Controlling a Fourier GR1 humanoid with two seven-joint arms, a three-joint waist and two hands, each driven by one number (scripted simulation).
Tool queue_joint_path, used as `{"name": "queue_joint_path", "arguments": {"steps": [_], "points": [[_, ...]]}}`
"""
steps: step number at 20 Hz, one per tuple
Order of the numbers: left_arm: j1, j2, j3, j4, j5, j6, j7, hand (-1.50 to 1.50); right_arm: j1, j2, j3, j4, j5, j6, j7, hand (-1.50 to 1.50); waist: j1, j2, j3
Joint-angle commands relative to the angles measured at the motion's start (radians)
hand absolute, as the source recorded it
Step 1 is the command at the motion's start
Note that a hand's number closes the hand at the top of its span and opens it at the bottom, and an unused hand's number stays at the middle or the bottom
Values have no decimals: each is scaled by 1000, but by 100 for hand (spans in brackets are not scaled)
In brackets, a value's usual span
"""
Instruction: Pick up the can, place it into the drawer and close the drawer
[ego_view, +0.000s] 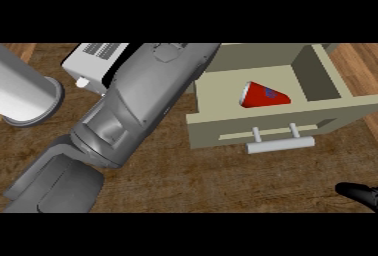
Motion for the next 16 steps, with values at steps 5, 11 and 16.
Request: {"name": "queue_joint_path", "arguments": {"steps": [5,11,16], "points": [[-24,0,7,14,69,33,-28,-150,-57,-67,55,17,121,37,-78,-150,6,4,-1],[0,0,35,-4,133,9,-68,-150,-130,-132,141,118,329,38,-119,-150,37,3,-2],[-6,0,39,26,134,-10,-110,-150,-183,-153,238,260,529,0,-209,-150,61,7,-2]]}}
